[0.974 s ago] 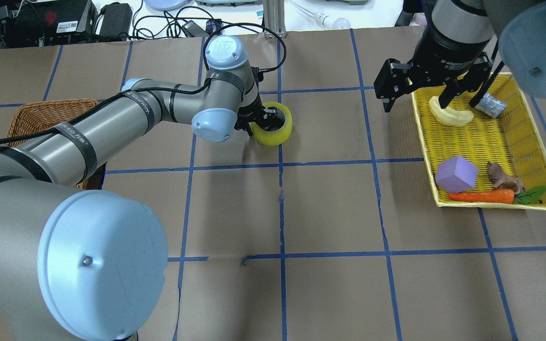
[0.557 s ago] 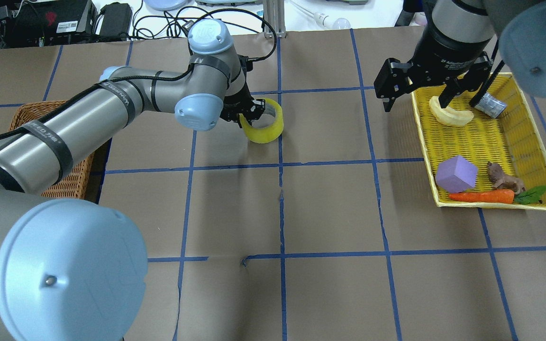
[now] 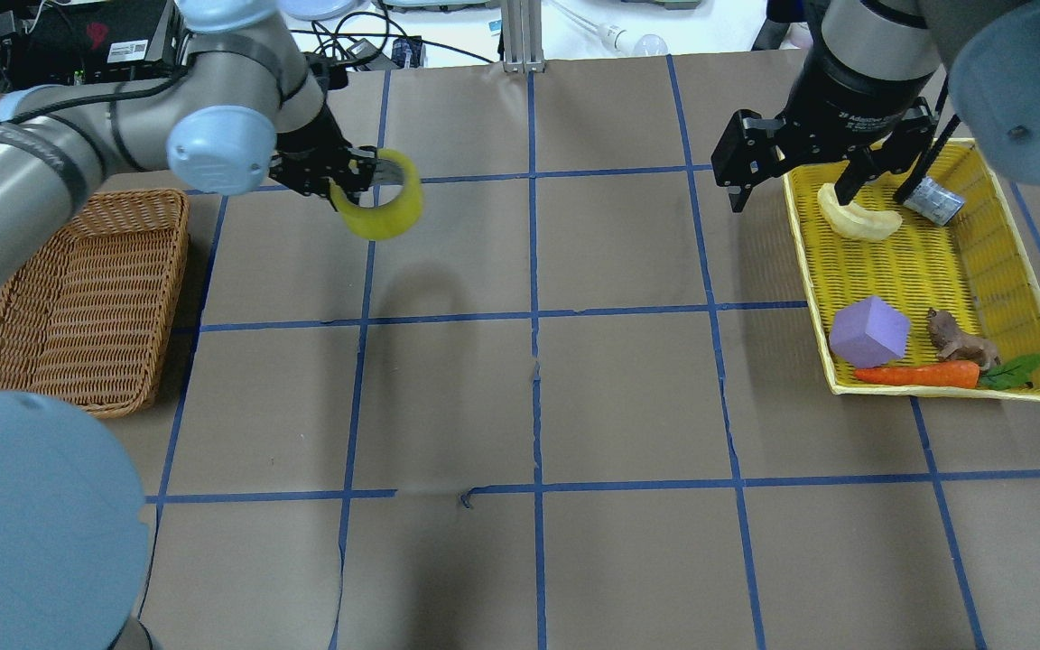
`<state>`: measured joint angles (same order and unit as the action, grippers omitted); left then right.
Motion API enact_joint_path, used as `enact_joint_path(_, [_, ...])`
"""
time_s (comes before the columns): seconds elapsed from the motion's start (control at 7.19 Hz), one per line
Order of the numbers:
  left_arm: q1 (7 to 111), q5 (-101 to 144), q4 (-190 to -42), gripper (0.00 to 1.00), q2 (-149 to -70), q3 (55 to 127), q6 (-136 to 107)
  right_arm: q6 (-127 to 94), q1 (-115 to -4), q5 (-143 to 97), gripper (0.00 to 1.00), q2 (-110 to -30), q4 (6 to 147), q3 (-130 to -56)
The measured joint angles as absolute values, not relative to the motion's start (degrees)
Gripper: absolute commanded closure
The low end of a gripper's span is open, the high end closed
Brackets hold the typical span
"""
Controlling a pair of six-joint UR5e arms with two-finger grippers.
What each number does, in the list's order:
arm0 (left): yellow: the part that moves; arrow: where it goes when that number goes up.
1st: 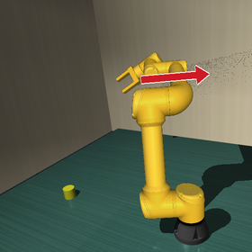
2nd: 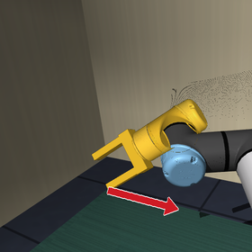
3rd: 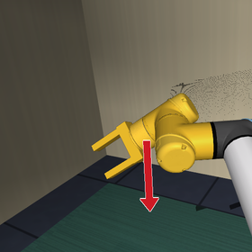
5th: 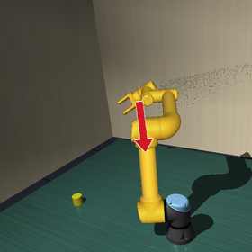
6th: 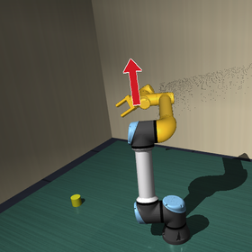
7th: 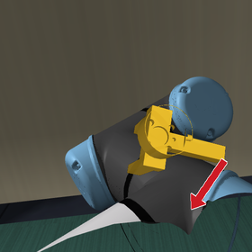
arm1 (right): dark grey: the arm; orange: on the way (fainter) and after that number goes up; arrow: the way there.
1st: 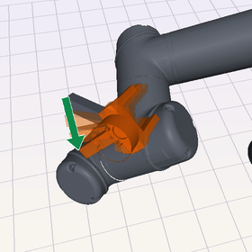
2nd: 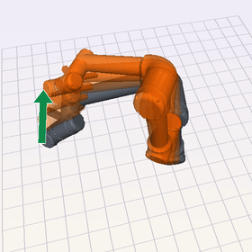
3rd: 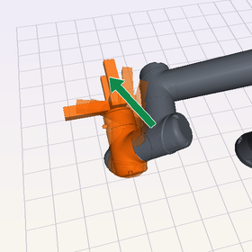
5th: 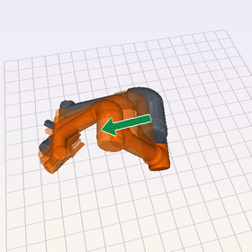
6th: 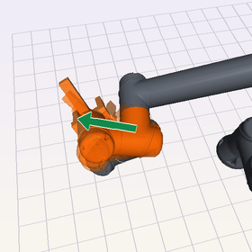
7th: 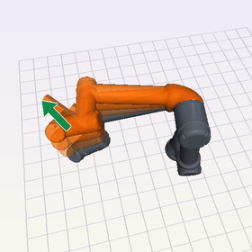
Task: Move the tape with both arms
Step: 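Carry the tape roll with the left gripper into the wicker basket, then release the tape roll and raise the left gripper out of the basket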
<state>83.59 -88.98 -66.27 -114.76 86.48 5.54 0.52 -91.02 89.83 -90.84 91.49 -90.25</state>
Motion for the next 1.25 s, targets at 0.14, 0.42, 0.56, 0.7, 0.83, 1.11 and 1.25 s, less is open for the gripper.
enact_joint_path(0.14, [78.57,-89.41,-67.39,1.00,-113.11,87.42,11.14,0.52,-91.04,89.82,0.00,-90.82,91.49,-90.25])
enact_joint_path(0.42, [67.53,-89.57,-67.48,1.00,-110.81,91.47,24.71,0.53,-91.05,89.82,0.00,-90.84,91.48,-90.26])
enact_joint_path(0.56, [62.07,-89.56,-66.70,1.00,-110.26,93.59,31.31,0.53,-91.06,89.82,0.00,-90.86,91.44,-90.26])
enact_joint_path(0.7, [57.64,-89.58,-65.66,1.00,-110.22,95.26,36.48,0.53,-91.06,89.86,0.00,-90.87,91.42,-90.26])
enact_joint_path(0.83, [54.45,-89.62,-63.68,1.00,-110.64,96.76,39.84,0.53,-91.06,89.89,0.00,-90.86,91.43,-90.27])
enact_joint_path(1.11, [51.16,-89.63,-55.97,1.00,-112.31,100.90,42.39,0.53,-91.05,89.88,0.00,-90.83,91.44,-90.27])
enact_joint_path(1.25, [50.67,-89.57,-51.21,0.77,-113.31,103.31,42.67,0.53,-91.05,89.85,0.00,-90.83,91.47,-90.26])
